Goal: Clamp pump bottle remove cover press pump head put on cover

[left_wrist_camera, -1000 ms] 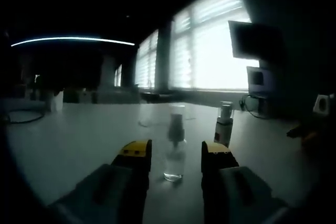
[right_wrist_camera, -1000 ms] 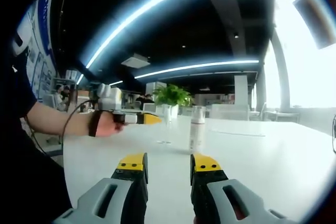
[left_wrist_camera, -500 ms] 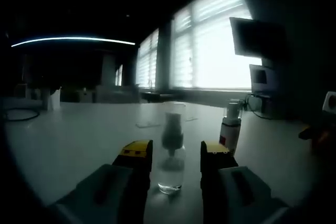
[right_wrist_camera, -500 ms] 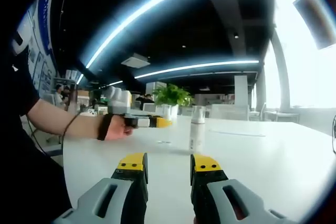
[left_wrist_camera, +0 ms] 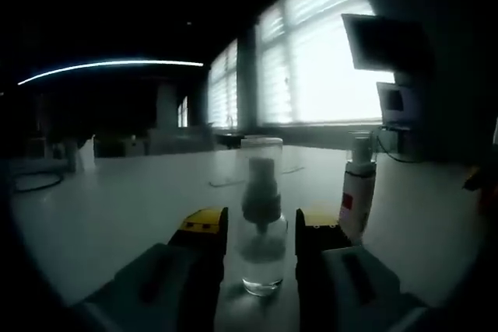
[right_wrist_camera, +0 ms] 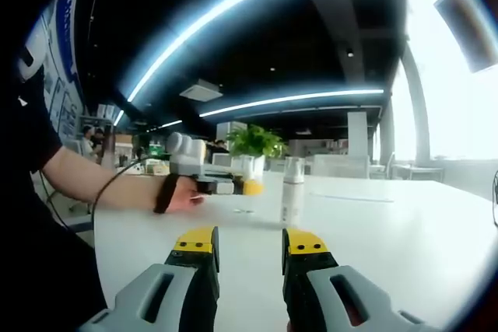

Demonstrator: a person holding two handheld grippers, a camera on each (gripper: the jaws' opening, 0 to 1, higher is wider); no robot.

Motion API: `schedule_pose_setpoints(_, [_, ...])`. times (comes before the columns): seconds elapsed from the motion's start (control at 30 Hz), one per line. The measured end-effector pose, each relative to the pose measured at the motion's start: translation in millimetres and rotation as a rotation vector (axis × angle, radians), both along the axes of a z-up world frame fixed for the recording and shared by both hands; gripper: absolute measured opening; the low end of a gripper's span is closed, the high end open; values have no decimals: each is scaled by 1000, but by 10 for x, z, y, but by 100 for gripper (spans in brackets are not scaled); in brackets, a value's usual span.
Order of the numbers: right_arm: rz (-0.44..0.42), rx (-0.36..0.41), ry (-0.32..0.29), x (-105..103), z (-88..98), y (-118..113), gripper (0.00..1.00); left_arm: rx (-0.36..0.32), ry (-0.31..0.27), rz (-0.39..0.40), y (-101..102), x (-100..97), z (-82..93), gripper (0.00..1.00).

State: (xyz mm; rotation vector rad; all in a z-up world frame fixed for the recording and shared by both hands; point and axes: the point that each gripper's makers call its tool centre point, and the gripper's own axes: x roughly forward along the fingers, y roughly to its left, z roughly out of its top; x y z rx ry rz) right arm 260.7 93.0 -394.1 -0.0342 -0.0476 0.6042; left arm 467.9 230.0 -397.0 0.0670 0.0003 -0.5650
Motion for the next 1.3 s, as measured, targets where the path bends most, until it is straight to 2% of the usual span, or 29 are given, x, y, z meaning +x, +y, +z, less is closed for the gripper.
schedule_pose_setpoints(0.1, [0, -1, 0, -3, 1, 3, 27, 17, -4, 0, -50, -40, -6, 26])
schedule_pose_setpoints(0.37, [2, -2, 0, 2, -3, -8, 27, -35, 2, 10, -21, -35, 45, 22])
schedule_pose_setpoints(0.77, [0, -6, 0, -3, -4, 2, 26, -77, -7, 17, 25, -25, 79, 18])
schedule_pose_setpoints(1.3, [-1, 0, 0, 1, -3, -13, 26, -77, -10, -2, 2, -40, 70, 16])
